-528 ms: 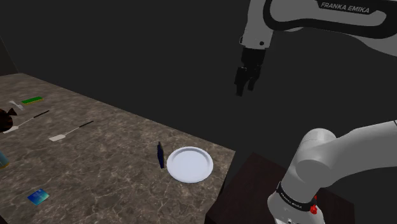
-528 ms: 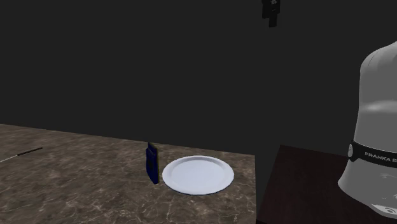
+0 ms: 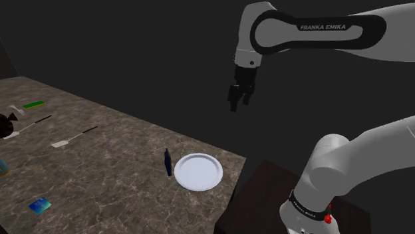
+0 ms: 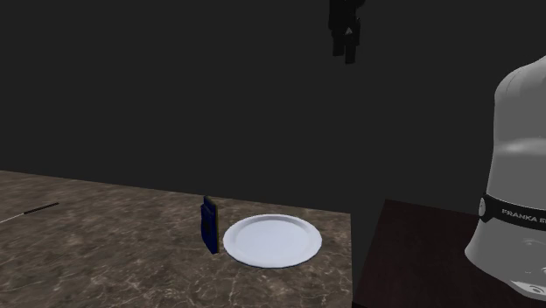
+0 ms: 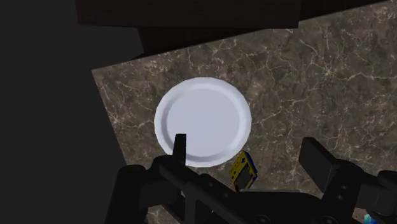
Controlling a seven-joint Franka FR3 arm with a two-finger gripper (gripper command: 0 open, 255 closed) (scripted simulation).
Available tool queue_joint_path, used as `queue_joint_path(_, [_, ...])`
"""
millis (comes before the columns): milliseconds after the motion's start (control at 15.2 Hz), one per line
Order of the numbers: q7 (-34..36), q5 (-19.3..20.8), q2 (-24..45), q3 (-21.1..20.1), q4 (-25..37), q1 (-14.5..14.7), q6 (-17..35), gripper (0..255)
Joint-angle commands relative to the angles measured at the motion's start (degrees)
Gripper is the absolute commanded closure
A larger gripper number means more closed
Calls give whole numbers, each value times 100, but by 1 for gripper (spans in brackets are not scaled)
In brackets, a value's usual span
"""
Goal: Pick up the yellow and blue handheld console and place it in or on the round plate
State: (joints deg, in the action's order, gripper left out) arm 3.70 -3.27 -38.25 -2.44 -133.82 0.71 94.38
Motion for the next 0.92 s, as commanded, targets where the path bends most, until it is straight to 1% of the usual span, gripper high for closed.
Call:
queue_joint_path(0, [32, -41, 266, -65, -138, 29, 414, 0])
queue_joint_path(396, [123, -120, 1252, -254, -243, 105, 1503, 0])
queue_joint_path(858, [259, -112, 2625, -457, -1, 179, 2632, 0])
